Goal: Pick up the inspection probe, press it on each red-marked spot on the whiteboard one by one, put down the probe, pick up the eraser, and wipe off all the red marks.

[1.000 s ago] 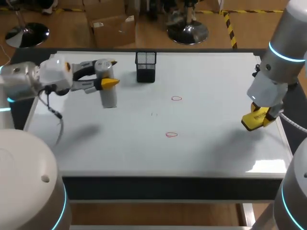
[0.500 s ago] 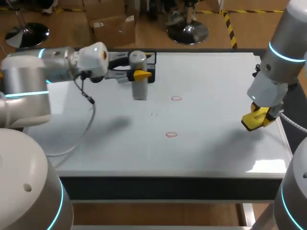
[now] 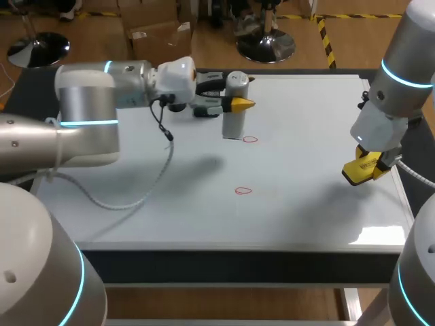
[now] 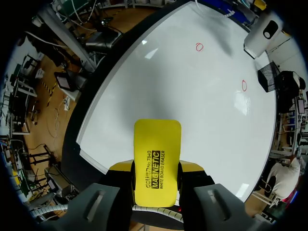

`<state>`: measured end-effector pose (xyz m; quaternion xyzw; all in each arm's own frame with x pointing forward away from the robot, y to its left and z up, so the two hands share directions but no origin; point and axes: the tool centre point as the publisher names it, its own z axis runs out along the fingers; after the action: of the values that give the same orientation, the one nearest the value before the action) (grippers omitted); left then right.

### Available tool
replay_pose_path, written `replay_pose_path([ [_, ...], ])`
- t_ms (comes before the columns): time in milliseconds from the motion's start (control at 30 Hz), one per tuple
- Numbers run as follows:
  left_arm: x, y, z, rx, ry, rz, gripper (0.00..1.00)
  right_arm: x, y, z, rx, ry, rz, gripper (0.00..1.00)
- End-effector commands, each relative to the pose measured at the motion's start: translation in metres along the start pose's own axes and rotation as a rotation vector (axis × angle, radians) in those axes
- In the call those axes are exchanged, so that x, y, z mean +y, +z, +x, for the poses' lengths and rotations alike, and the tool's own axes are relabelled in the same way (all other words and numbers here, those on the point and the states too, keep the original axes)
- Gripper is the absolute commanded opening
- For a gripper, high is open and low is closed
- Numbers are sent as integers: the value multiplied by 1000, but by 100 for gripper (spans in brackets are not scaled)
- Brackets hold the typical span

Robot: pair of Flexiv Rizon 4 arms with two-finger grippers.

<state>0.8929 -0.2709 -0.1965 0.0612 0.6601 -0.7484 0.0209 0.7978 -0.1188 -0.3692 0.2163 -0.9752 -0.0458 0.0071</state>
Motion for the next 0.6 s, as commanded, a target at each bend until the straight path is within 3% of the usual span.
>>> replay_pose_path([
  [33, 13, 22, -6, -11, -4, 0, 0, 0, 0, -1, 3, -1, 4, 0],
  [333, 33, 44, -14, -28, -8, -16, 0, 0, 0, -1, 3, -1, 4, 0],
  [600, 42, 46, -19, -44, 0, -15, 0, 0, 0, -1, 3, -1, 4, 0],
])
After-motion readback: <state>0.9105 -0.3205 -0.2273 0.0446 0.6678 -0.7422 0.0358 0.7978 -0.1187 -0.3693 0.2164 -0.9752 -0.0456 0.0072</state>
